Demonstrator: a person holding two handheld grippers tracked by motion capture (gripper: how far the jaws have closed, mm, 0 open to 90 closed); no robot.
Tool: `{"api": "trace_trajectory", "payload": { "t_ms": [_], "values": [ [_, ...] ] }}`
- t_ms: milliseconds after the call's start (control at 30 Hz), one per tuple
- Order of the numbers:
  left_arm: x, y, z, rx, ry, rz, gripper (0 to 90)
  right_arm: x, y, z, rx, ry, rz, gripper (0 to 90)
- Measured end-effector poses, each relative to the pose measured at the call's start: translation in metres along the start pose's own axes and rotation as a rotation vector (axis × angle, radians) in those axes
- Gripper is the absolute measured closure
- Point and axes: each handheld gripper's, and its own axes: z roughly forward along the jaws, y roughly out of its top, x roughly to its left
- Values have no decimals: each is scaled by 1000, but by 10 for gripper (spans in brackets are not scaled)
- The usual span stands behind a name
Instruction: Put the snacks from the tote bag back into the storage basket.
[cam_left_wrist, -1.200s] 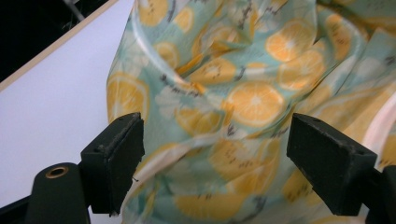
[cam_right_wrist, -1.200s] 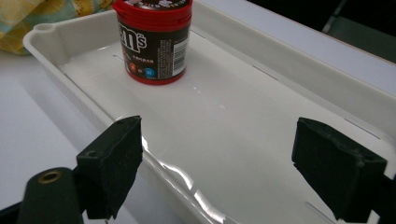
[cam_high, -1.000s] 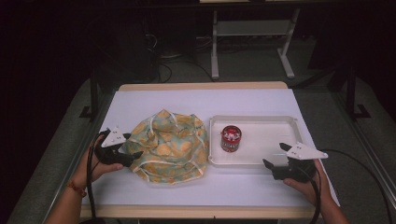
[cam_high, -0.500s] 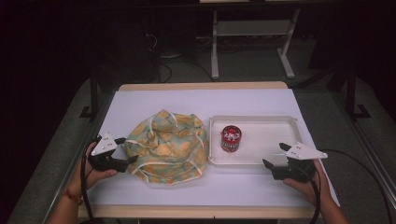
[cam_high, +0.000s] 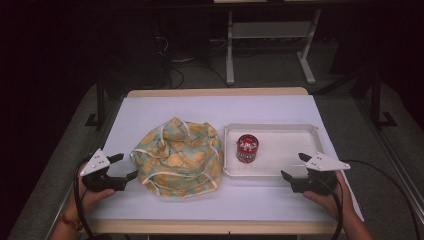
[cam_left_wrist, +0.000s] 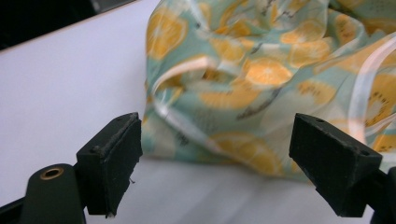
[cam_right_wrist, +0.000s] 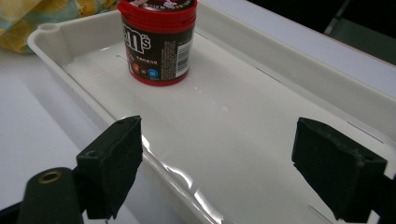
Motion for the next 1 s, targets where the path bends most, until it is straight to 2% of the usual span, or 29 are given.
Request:
{"api": "trace_trajectory", "payload": {
  "t_ms": [200, 533, 1000],
  "values": [
    [2, -12, -1, 12, 18, -30, 167, 1, 1, 1, 3, 0, -2, 157],
    [3, -15, 1, -8, 22, -71, 166, 1, 1, 0, -2, 3, -7, 157],
    [2, -17, 6, 9, 14, -80, 166, 0, 0, 0, 0, 5, -8, 157]
  ]
}}
